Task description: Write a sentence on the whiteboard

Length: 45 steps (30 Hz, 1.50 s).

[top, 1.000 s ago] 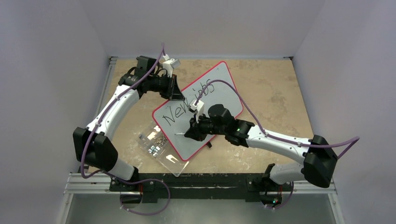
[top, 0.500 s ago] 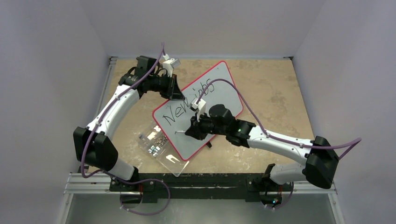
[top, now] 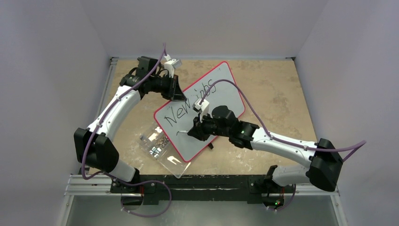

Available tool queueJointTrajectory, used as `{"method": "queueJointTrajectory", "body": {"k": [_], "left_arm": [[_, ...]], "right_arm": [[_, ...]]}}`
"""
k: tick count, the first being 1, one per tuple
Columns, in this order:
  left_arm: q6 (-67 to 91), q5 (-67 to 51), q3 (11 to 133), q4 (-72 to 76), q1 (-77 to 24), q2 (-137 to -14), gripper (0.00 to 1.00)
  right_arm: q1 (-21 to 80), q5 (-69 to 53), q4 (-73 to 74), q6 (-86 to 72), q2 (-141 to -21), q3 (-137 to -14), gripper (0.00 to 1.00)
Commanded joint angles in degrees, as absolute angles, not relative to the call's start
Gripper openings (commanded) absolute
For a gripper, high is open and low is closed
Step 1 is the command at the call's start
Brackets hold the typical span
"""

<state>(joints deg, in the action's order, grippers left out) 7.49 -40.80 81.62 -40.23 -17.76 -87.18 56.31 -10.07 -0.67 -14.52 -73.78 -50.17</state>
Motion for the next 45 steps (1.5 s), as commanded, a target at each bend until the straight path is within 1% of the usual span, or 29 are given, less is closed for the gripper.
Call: {"method": "queueJointTrajectory", "body": {"k": [1, 17, 28, 45], "left_arm": [[5.45, -33.66, 82.27, -38.19, -18.02, -86.88, 0.00], [5.37, -33.62, 82.34, -38.22, -18.02, -86.78, 0.00], [5.36, -33.57, 82.36, -38.19, -18.02, -86.91, 0.00], [5.37, -33.57, 82.35, -38.27, -18.11, -86.75, 0.00]], "right_arm": [[55.81, -5.36, -1.31, -14.31, -72.47, -48.79, 0.00], [55.81, -8.84, -0.52, -14.72, -71.28, -44.44, 0.00], [55.81, -8.65, -0.06, -14.88, -70.65, -42.19, 0.00], [55.81, -3.60, 4.50, -11.97, -71.89, -51.22, 0.00]]}}
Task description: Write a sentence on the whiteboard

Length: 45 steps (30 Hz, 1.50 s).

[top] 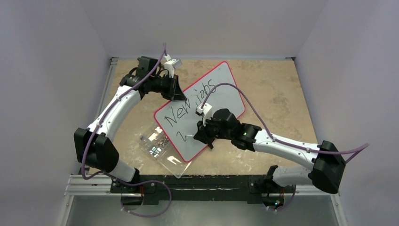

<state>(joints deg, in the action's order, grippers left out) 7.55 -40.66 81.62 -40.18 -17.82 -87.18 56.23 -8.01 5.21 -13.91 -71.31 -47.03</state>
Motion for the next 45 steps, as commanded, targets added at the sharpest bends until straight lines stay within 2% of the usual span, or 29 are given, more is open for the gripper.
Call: {"method": "queueJointTrajectory", "body": {"k": [1, 11, 19, 30, 45], "left_arm": [[5.36, -33.50, 82.35, -38.27, -18.11, -86.81, 0.00], [5.36, -33.41, 82.44, -38.31, -18.11, -86.92, 0.00], [5.27, -33.34, 82.44, -38.36, -18.11, -87.02, 0.00], [5.10, -33.20, 82.60, -38.53, -18.11, -87.10, 0.00], [5.10, -33.24, 82.70, -38.63, -18.11, -87.07, 0.00]], "right_arm": [[55.80, -3.50, 5.04, -11.69, -71.97, -51.77, 0.00], [55.81, -9.49, 4.83, -10.77, -69.25, -54.50, 0.00], [55.81, -11.29, 3.21, -11.12, -72.75, -57.39, 0.00], [55.82, -10.73, 1.56, -11.29, -76.08, -58.10, 0.00], [55.72, -6.22, 2.42, -11.72, -73.62, -52.17, 0.00]]}}
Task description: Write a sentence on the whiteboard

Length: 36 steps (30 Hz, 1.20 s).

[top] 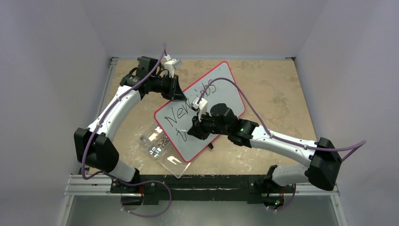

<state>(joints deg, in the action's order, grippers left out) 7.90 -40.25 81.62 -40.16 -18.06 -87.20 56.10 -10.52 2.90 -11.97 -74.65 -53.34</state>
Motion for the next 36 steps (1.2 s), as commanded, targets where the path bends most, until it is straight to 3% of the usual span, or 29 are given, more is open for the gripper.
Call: {"method": "queueJointTrajectory", "body": {"k": [1, 21, 36], "left_arm": [[5.10, -33.24, 82.71, -38.62, -18.11, -87.05, 0.00], [5.10, -33.16, 82.79, -38.68, -18.11, -86.87, 0.00], [5.10, -33.28, 82.71, -38.75, -18.11, -86.75, 0.00]], "right_arm": [[55.76, -6.16, 2.60, -11.77, -73.53, -52.20, 0.00], [55.72, -4.98, 4.84, -12.74, -67.56, -53.09, 0.00], [55.28, -3.77, 3.32, -12.62, -69.35, -50.24, 0.00]]}}
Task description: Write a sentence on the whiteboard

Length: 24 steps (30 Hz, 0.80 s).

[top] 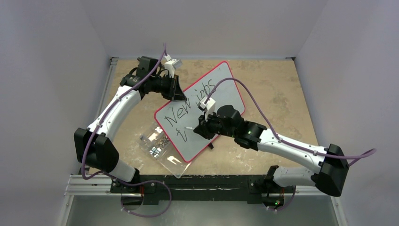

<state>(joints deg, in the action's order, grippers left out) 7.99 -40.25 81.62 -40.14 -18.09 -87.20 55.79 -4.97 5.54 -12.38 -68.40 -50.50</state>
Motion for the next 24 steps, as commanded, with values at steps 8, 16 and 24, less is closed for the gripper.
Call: {"method": "queueJointTrajectory", "body": {"k": [8, 16, 24], "left_arm": [[5.10, -33.27, 82.71, -38.74, -18.11, -86.66, 0.00], [5.10, -33.33, 82.78, -38.72, -18.11, -86.62, 0.00], [5.10, -33.22, 82.71, -38.69, -18.11, -86.59, 0.00]], "right_arm": [[54.97, -4.21, 2.53, -12.59, -70.79, -48.11, 0.00], [54.93, -4.37, 2.28, -13.44, -70.08, -44.62, 0.00], [54.93, -5.35, 1.94, -14.38, -69.61, -43.11, 0.00]]}}
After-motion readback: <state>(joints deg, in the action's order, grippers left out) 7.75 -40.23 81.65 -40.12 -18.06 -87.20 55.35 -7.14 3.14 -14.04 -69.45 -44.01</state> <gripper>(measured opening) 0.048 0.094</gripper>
